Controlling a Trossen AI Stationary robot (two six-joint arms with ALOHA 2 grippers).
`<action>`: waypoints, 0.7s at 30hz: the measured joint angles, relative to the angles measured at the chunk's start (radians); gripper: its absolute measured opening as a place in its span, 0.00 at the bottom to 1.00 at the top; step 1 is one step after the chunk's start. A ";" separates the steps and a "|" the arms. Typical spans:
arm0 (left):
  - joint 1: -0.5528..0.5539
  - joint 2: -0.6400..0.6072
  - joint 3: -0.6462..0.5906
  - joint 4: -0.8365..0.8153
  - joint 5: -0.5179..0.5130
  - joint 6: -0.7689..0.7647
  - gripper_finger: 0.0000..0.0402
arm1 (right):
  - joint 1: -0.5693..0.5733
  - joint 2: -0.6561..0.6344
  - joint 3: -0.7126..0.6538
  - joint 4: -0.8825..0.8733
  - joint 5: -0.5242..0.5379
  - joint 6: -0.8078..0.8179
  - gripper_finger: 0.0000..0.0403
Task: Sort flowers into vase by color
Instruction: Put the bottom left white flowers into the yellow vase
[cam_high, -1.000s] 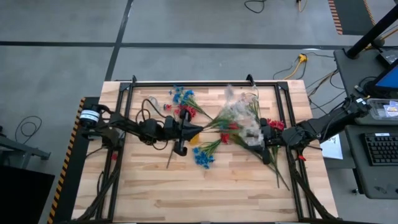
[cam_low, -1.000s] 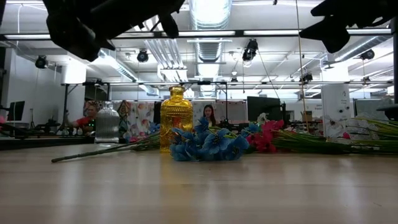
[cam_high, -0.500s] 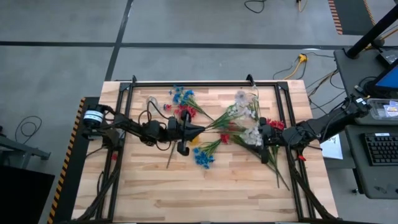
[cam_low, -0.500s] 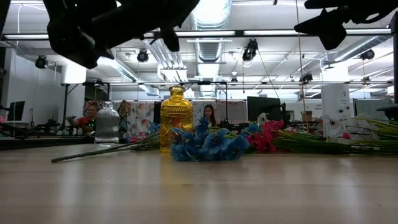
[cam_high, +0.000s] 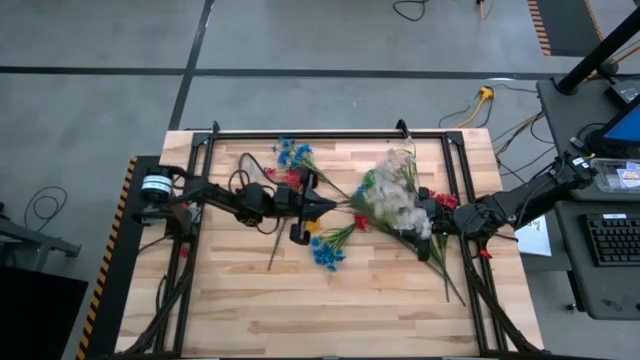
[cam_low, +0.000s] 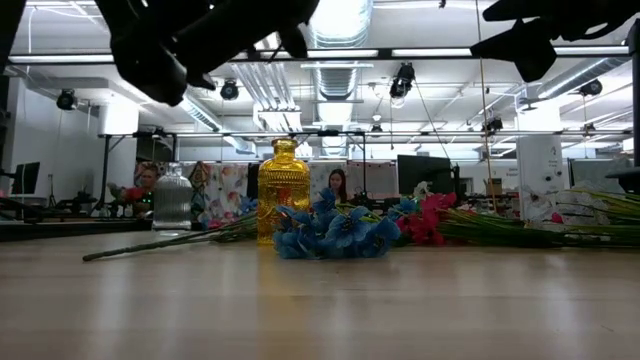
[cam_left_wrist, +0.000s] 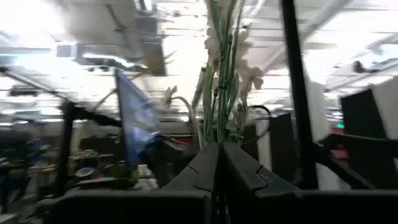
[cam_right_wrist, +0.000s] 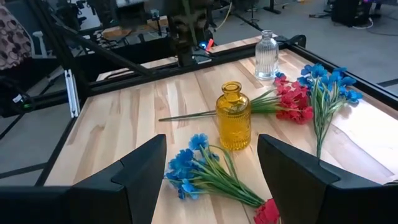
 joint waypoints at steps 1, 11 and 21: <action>0.003 0.013 0.000 -0.003 0.004 -0.004 0.00 | 0.000 0.000 0.000 -0.001 0.000 0.000 0.61; 0.049 0.061 0.012 -0.002 0.043 -0.031 0.00 | 0.000 0.008 0.000 -0.005 -0.001 -0.002 0.61; 0.101 -0.013 0.038 -0.006 0.093 -0.161 0.00 | -0.001 0.026 0.000 -0.009 -0.001 -0.003 0.61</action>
